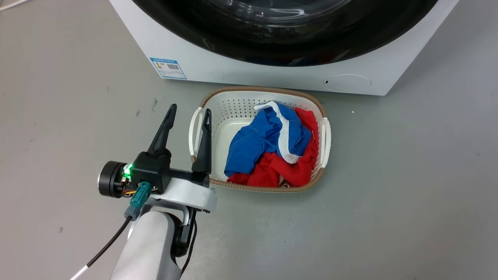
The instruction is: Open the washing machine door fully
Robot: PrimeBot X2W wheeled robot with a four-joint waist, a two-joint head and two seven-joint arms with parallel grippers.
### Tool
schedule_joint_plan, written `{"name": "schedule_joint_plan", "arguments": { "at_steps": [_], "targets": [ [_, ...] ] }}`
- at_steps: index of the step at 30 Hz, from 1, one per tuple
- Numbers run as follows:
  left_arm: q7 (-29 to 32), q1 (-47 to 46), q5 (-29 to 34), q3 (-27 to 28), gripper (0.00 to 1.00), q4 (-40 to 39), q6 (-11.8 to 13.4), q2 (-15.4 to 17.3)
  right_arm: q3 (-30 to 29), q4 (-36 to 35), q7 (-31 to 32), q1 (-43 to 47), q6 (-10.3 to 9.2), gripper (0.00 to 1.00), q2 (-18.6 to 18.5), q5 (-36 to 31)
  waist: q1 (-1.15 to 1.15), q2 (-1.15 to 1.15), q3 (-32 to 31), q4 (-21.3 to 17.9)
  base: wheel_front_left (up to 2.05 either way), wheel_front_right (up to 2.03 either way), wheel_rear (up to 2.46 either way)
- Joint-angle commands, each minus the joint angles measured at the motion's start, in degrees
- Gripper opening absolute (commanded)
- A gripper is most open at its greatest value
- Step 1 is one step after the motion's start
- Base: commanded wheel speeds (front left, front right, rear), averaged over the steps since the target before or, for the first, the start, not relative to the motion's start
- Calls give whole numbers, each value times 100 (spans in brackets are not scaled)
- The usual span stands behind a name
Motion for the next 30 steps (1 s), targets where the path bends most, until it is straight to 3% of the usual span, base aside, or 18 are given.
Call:
{"name": "schedule_joint_plan", "arguments": {
  "at_steps": [1, 14, 30],
  "targets": [
    [-15, -118, -12, 13, 100, -60, 44, -5, 62, 161, 30, -300, 1, 0, -20, -136, -1, 0, 80, 46, 0, 0, 0],
    [-15, -346, 21, -16, 100, -351, 146, -18, 424, 1083, 337, -1949, 1, 0, 179, -1077, -1, 0, 726, 202, 0, 0, 0],
    [-15, -512, -110, -183, 100, -448, 346, -22, 456, 1052, 1182, -2088, 0, 0, 315, -1302, -1, 0, 993, 228, 0, 0, 0]
  ]
}}
